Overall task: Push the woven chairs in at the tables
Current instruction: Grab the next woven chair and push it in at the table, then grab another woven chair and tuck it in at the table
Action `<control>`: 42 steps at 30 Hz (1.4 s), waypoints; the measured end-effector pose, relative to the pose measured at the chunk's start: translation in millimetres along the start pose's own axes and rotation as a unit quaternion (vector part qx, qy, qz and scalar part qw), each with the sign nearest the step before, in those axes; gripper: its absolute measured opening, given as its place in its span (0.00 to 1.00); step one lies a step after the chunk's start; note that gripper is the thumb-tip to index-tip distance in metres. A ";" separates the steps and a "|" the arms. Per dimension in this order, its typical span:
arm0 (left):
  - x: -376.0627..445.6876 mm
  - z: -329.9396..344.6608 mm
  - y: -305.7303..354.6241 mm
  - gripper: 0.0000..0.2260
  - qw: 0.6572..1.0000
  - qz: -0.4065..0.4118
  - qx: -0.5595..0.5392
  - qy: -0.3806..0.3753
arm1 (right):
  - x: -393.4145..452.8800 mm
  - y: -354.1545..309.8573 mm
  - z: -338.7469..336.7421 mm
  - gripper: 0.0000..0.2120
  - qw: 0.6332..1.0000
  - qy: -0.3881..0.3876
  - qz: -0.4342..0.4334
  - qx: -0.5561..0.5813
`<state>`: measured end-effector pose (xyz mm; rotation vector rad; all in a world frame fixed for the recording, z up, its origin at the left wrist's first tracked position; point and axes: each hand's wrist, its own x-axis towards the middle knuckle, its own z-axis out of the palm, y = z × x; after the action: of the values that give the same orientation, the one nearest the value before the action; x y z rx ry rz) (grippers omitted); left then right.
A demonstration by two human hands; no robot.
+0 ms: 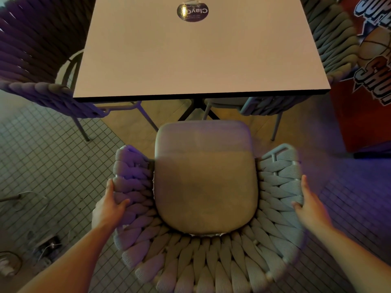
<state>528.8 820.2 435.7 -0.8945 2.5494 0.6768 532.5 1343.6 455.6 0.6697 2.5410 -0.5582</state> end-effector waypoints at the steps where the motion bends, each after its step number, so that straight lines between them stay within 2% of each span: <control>1: 0.1 0.5 -0.1 0.39 1.000 0.001 0.000 0.002 | 0.4 0.8 0.2 0.42 1.000 0.000 -0.001 -0.002; 8: -2.1 -4.6 -1.2 0.38 1.000 0.009 -0.023 -0.015 | -1.1 -4.4 0.0 0.39 0.999 -0.002 0.027 0.032; 12: -10.4 -21.5 8.6 0.36 0.999 0.047 -0.017 -0.022 | -17.9 -37.0 3.6 0.35 0.997 0.079 0.007 0.013; 13: -11.8 -27.9 8.9 0.35 0.998 0.052 -0.022 -0.023 | -23.7 -52.0 6.8 0.33 0.997 0.075 -0.006 0.021; 15: -9.1 -41.1 4.6 0.32 0.997 0.064 -0.037 -0.022 | -35.2 -90.1 19.5 0.31 0.999 0.015 -0.028 0.041; 18: 9.0 -64.9 -14.3 0.31 0.996 0.079 -0.034 -0.026 | -47.8 -166.2 47.6 0.30 0.995 -0.057 -0.074 0.024; 21: 43.1 -93.3 -53.7 0.30 0.994 0.094 -0.044 -0.026 | -60.4 -252.4 87.2 0.30 0.989 -0.074 -0.126 0.031; 24: 89.4 -139.5 -109.9 0.28 0.993 0.108 -0.032 -0.040 | -83.8 -345.3 136.8 0.30 0.981 -0.056 -0.175 0.060; 27: 137.1 -207.1 -171.1 0.27 0.995 0.081 -0.039 -0.037 | -113.4 -444.5 182.2 0.29 0.973 -0.064 -0.214 0.061; 29: 165.8 -254.9 -201.8 0.28 0.997 0.059 -0.054 -0.023 | -131.0 -502.8 202.2 0.29 0.962 -0.096 -0.247 0.069; 33: 204.0 -332.3 -240.6 0.29 0.997 0.020 -0.077 0.014 | -132.2 -609.7 221.9 0.30 0.940 -0.124 -0.317 0.032; 38: 256.4 -402.9 -263.6 0.30 0.995 0.000 -0.099 -0.028 | -115.3 -729.8 225.5 0.29 0.920 -0.113 -0.371 0.051; 42: 330.7 -464.2 -264.7 0.29 0.993 0.006 -0.114 -0.011 | -77.4 -820.4 228.1 0.28 0.918 -0.098 -0.377 0.070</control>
<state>380.1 226.3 577.7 -0.9389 2.4947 0.9912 223.2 549.6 525.3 -0.3576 2.5134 -1.0030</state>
